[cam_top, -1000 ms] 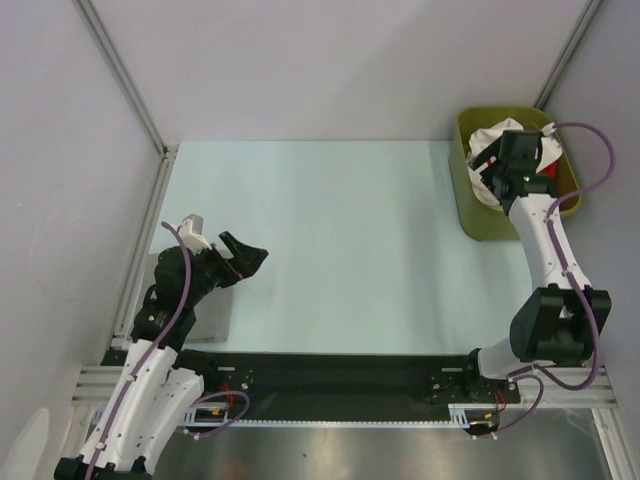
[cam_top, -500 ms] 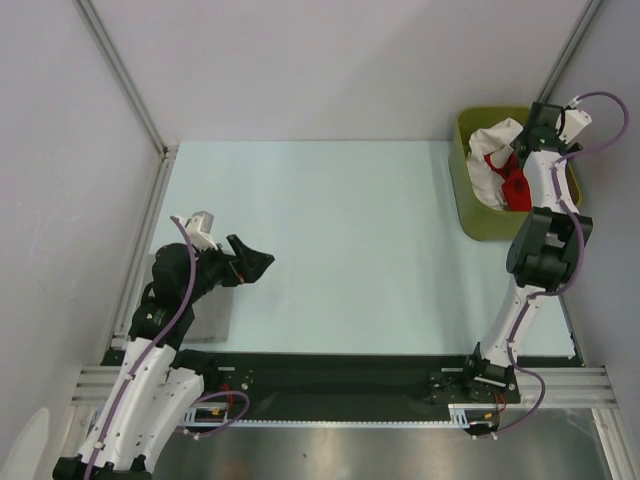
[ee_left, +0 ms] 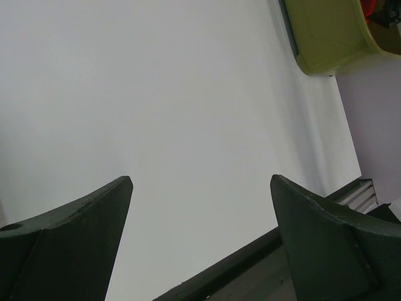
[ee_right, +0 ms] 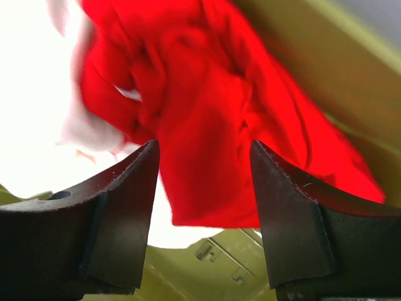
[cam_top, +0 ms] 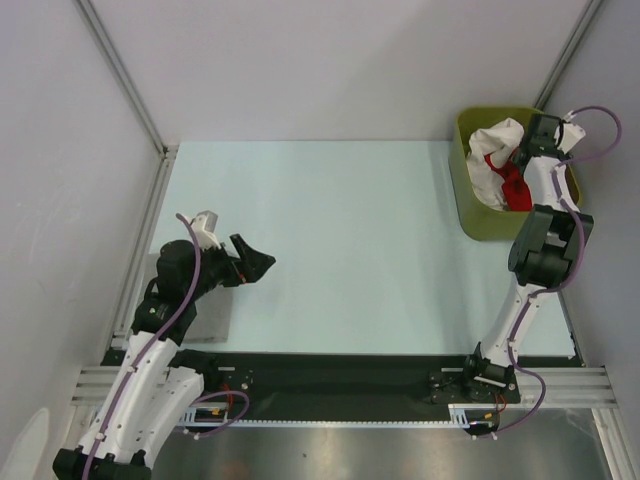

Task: Fold and stack the t-shirts
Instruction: Grab the tshirt from the pile

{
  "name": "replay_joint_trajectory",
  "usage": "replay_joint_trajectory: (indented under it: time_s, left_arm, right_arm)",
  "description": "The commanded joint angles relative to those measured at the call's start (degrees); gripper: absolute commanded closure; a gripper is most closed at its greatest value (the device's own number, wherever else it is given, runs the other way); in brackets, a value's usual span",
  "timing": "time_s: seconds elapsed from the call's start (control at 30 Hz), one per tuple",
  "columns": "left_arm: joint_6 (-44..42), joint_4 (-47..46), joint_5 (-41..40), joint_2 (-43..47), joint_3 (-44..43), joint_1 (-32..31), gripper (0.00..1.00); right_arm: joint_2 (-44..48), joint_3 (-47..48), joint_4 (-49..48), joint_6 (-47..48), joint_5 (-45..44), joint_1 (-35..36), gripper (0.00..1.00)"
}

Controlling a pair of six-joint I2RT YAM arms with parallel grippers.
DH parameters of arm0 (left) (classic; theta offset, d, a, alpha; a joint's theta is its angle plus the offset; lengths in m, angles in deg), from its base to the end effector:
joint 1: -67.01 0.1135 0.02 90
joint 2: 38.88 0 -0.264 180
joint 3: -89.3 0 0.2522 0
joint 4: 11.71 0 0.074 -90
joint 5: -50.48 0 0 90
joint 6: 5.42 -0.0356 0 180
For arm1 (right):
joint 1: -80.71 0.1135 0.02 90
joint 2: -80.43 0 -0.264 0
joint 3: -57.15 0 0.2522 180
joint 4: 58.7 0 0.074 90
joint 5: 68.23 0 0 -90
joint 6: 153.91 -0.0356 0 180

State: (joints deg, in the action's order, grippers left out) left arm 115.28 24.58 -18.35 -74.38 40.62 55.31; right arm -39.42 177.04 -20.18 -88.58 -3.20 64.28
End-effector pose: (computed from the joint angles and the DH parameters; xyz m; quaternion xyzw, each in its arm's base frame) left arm 0.1435 -0.0429 0.2822 -0.0355 0.8257 -0.3388 0.4497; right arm 0.4627 -0.1521 0.2765 0.3966 0.7904 -0.1637 0.4372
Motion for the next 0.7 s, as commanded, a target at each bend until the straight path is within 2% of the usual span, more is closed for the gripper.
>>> replay_joint_trajectory:
  time_s: [0.0, 0.2, 0.3, 0.33, 0.4, 0.53, 0.67]
  left_arm:
    - [-2.13, 0.50, -0.60, 0.26, -0.59, 0.54, 0.02]
    - [-2.40, 0.59, -0.43, 0.79, -0.77, 0.54, 0.02]
    - [-2.57, 0.77, -0.43, 1.05, -0.85, 0.54, 0.02]
    - [-2.66, 0.85, -0.43, 1.05, -0.86, 0.46, 0.02]
    - [-2.57, 0.94, -0.51, 1.32, -0.86, 0.54, 0.02]
    - [-2.31, 1.03, -0.95, 1.75, -0.94, 0.54, 0.02]
    - [-1.78, 1.56, -1.66, 1.93, -1.47, 0.54, 0.02]
  right_arm:
    - [3.66, -3.29, -2.16, -1.35, 0.80, -0.10, 0.36]
    - [2.96, -4.35, -3.22, -1.70, 0.63, -0.19, 0.39]
    - [2.52, -2.77, -3.49, -0.82, 0.19, -0.62, 0.63]
    - [2.52, -1.98, -3.14, -0.82, 0.10, -0.80, 0.83]
    - [2.78, 1.17, -1.65, -0.91, 0.01, -1.06, 0.98]
    - [5.58, 8.38, 1.43, -0.83, -1.57, -0.63, 1.00]
    - [9.27, 15.32, -1.80, 3.82, -4.20, 1.57, 1.00]
